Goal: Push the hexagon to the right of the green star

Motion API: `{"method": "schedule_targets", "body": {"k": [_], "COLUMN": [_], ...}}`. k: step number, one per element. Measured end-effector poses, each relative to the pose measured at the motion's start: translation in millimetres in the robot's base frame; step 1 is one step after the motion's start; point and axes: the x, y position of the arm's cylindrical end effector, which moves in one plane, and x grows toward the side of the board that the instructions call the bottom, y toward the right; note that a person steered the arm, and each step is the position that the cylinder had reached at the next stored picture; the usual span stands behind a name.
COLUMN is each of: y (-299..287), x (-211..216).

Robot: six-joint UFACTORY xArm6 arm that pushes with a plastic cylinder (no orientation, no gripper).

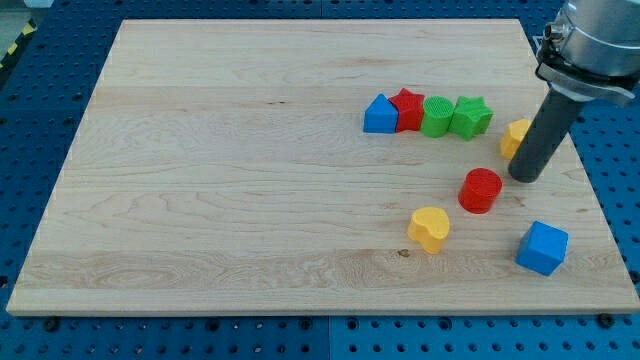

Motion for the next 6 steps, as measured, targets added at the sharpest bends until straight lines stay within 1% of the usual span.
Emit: {"method": "schedule_targets", "body": {"k": [1,2,3,4,6], "y": [1,4,31,39,32], "x": [-20,-24,-20,-30,-52]}}
